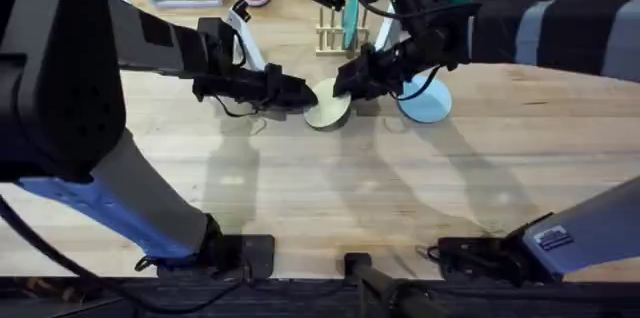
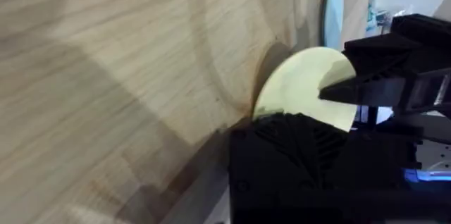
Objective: Pick up the plates from the table one by one and place each into a slot on the dish rack.
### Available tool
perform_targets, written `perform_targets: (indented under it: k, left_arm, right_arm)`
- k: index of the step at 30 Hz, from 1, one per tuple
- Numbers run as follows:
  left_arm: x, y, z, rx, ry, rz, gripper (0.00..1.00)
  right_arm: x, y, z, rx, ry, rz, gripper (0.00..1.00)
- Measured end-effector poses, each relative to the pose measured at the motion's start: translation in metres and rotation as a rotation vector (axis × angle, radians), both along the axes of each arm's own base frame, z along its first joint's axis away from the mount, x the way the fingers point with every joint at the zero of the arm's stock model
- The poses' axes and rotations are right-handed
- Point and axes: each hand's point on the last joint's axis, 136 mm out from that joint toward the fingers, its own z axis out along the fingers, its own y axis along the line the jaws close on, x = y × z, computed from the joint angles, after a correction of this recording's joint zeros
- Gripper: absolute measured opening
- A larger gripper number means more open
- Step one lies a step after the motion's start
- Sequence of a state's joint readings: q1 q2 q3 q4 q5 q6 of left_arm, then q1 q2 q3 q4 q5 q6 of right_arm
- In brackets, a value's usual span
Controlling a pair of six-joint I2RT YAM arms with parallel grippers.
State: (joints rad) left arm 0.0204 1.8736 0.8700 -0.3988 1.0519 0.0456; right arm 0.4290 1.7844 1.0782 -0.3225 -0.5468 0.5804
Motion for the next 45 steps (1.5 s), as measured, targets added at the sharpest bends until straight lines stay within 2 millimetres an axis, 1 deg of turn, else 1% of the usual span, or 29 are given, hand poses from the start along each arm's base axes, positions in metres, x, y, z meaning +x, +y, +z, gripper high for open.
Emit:
perform_targets:
  k: [11, 15, 18, 22, 28, 31, 33, 39, 40, 41, 42, 45]
  left_arm:
    - [-0.001, 0.001, 0.002, 0.007, -0.001, 0.001, 0.041]
    - [-0.002, 0.006, 0.008, 0.087, -0.025, 0.010, 0.040]
    - [-0.005, 0.012, 0.022, 0.141, -0.054, 0.020, 0.041]
    - [-0.012, 0.021, 0.048, 0.220, -0.100, 0.039, 0.041]
    - [-0.019, 0.039, 0.085, 0.360, -0.180, 0.085, 0.041]
    - [-0.021, 0.048, 0.107, 0.426, -0.232, 0.109, 0.041]
    - [-0.022, 0.054, 0.122, 0.469, -0.273, 0.124, 0.041]
    - [-0.024, 0.071, 0.162, 0.573, -0.393, 0.176, 0.047]
    - [-0.026, 0.073, 0.167, 0.587, -0.413, 0.178, 0.107]
    - [-0.027, 0.074, 0.172, 0.596, -0.427, 0.180, 0.216]
    - [-0.027, 0.075, 0.177, 0.606, -0.446, 0.183, 0.362]
    - [-0.028, 0.080, 0.188, 0.635, -0.486, 0.200, 0.849]
  right_arm:
    - [0.000, 0.000, 0.003, 0.017, 0.000, 0.008, 0.031]
    - [-0.003, -0.003, 0.015, 0.017, -0.021, 0.014, 0.031]
    - [-0.006, -0.014, 0.027, -0.005, -0.032, 0.003, 0.032]
    - [-0.007, -0.032, 0.050, -0.050, -0.077, -0.012, 0.032]
    - [-0.009, -0.055, 0.094, -0.148, -0.171, -0.013, 0.031]
    - [-0.009, -0.066, 0.118, -0.214, -0.212, -0.009, 0.030]
    - [-0.006, -0.072, 0.132, -0.253, -0.235, -0.011, 0.030]
    - [0.010, -0.091, 0.181, -0.362, -0.367, -0.034, 0.030]
    - [0.012, -0.094, 0.188, -0.377, -0.388, -0.040, 0.030]
    - [0.014, -0.097, 0.195, -0.394, -0.406, -0.045, 0.030]
    - [0.015, -0.100, 0.202, -0.408, -0.423, -0.049, 0.031]
    - [0.018, -0.107, 0.219, -0.444, -0.464, -0.068, 0.030]
